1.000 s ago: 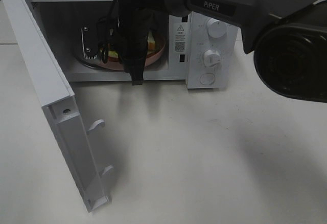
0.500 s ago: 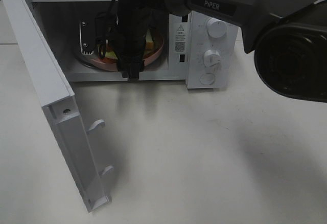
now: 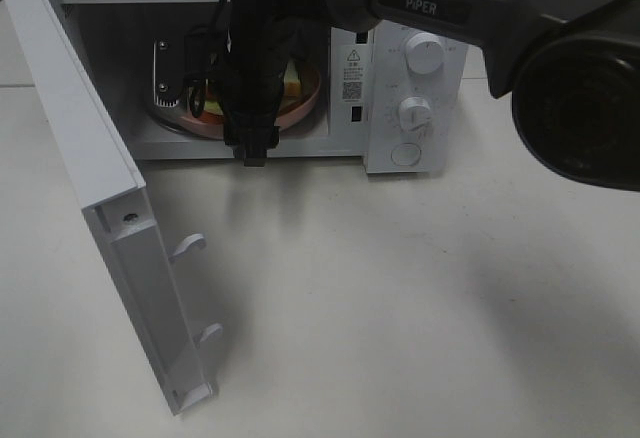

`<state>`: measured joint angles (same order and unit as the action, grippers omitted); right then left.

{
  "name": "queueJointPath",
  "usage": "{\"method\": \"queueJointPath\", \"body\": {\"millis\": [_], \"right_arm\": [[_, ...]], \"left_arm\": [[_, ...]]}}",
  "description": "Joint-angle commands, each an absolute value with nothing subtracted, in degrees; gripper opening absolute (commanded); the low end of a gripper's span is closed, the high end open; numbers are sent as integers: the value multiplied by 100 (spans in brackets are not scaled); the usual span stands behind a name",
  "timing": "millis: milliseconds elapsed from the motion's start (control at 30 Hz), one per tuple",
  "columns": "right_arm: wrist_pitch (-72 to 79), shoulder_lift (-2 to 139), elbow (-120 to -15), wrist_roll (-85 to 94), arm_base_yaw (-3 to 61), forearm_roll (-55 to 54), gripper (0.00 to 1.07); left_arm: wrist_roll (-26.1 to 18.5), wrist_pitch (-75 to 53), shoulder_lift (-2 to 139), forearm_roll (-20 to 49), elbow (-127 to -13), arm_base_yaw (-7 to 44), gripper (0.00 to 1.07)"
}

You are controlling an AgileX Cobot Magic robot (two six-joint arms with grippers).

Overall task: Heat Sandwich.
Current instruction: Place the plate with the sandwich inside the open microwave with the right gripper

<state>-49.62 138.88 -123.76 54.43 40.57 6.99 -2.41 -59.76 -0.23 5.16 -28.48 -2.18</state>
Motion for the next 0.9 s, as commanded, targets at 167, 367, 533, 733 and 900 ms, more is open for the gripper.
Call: {"method": "queueJointPath", "body": {"millis": [167,367,533,733,900], "right_arm": [[-4538,13413,-11660,5414,4074,728,68],[-3959,12960,-10880,5414,4074,728,68],[-3489,12588,-10262,5437,4074,728,68],[-3042,12158,-9563,5432,4074,756,68],[-2441,11688,-8761,5432,4074,819,68]], "left_arm": [[-223,-5930,-172,516,-2825,-218,97],[-223,-5930,-172,516,-2825,-218,97],[-223,-5930,-172,516,-2825,-218,97],[-223,-5930,-172,516,-2825,-218,97],[-223,-5930,-172,516,-2825,-218,97]]}}
